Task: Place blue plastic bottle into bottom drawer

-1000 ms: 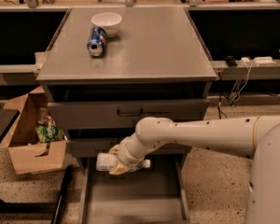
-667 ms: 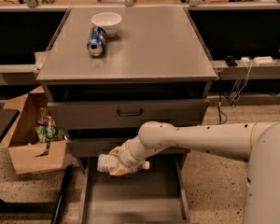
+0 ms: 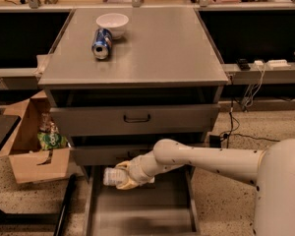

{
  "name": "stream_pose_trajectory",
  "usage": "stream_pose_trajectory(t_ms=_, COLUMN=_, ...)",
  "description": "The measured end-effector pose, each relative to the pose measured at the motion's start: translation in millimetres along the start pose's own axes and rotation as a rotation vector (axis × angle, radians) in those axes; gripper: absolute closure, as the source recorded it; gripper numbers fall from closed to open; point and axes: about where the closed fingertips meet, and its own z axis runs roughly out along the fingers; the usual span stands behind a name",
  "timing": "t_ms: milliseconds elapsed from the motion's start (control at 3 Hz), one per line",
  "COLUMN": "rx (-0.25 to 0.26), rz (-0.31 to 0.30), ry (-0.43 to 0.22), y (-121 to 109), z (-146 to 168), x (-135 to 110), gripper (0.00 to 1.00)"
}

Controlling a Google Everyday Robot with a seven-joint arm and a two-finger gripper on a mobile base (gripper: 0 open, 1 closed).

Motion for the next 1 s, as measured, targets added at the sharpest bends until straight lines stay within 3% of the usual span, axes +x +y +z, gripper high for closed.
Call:
stream_pose_trajectory(t_ms=333, rx=-0.014, rz=0.011, ry=-0.042, y=-4.3, z=21.7, x=27.6, gripper=1.0)
stream_pose_trajectory(t_ms=667, rx=-0.014, rz=0.011, ry=-0.042, y=-4.3, z=21.7, x=27.6, gripper=1.0)
stream_pose_trajectory(t_ms=1000, rx=0.002, rz=0.033, ry=-0.053, y=8.9, z=36.1, x=47.6, gripper=1.0)
